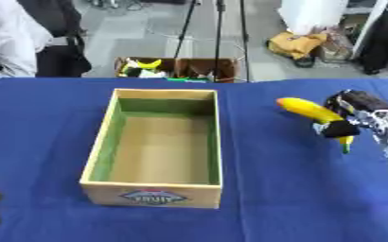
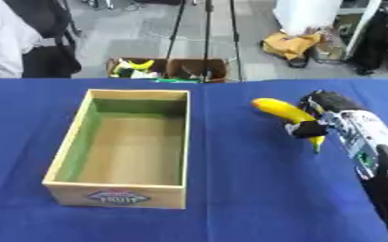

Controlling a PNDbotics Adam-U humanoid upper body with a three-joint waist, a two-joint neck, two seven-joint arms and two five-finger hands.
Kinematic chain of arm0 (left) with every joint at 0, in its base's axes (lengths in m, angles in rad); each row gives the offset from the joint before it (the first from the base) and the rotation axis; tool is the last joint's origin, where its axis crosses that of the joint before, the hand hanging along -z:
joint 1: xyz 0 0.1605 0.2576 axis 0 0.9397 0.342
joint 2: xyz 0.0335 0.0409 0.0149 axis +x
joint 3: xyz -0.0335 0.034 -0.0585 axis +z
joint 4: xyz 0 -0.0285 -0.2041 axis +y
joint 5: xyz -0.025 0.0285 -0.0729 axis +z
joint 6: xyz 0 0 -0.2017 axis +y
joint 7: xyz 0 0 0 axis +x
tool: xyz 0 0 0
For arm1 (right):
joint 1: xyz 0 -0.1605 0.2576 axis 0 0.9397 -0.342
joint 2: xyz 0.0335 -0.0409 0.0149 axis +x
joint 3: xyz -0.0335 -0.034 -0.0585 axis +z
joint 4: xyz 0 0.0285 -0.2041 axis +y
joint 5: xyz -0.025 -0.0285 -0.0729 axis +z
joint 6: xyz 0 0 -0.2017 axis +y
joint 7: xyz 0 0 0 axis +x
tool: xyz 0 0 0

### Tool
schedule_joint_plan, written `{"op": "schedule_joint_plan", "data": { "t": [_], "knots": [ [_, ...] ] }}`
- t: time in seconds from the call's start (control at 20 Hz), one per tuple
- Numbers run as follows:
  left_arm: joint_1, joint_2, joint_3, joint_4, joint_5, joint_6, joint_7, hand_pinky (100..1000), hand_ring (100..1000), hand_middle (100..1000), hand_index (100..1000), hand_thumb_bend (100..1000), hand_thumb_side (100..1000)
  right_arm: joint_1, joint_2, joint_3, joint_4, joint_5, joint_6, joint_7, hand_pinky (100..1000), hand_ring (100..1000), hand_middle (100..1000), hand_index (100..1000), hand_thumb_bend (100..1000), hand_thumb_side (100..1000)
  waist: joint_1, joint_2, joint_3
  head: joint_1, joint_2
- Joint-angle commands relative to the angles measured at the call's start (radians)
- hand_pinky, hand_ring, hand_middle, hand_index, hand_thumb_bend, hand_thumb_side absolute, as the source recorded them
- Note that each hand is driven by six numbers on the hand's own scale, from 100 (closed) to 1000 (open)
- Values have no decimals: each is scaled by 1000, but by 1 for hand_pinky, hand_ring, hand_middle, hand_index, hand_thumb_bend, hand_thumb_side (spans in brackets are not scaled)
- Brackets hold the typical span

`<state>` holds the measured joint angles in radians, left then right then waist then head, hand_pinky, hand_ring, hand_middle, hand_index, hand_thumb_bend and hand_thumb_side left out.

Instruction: Pick up objects on the table and place them in the box.

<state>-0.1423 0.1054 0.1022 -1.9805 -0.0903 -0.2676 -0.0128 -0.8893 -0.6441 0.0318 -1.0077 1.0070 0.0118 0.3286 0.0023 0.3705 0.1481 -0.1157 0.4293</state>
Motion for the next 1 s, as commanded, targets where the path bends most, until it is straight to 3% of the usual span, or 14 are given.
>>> {"op": "schedule_joint_plan", "data": {
  "t": [0.05,1.0],
  "knots": [
    [-5,10,2,-19,-6,2,-1,319,518,538,689,100,975,-23,-45,-2,-29,-11,-1,-9,248,584,561,675,139,577,-2,-23,-1,2,-10],
    [-7,20,1,-19,-1,7,-3,321,518,538,689,100,973,-73,-64,40,-88,-29,-40,-9,254,585,551,665,116,647,-18,-40,-3,7,1]
  ]
}}
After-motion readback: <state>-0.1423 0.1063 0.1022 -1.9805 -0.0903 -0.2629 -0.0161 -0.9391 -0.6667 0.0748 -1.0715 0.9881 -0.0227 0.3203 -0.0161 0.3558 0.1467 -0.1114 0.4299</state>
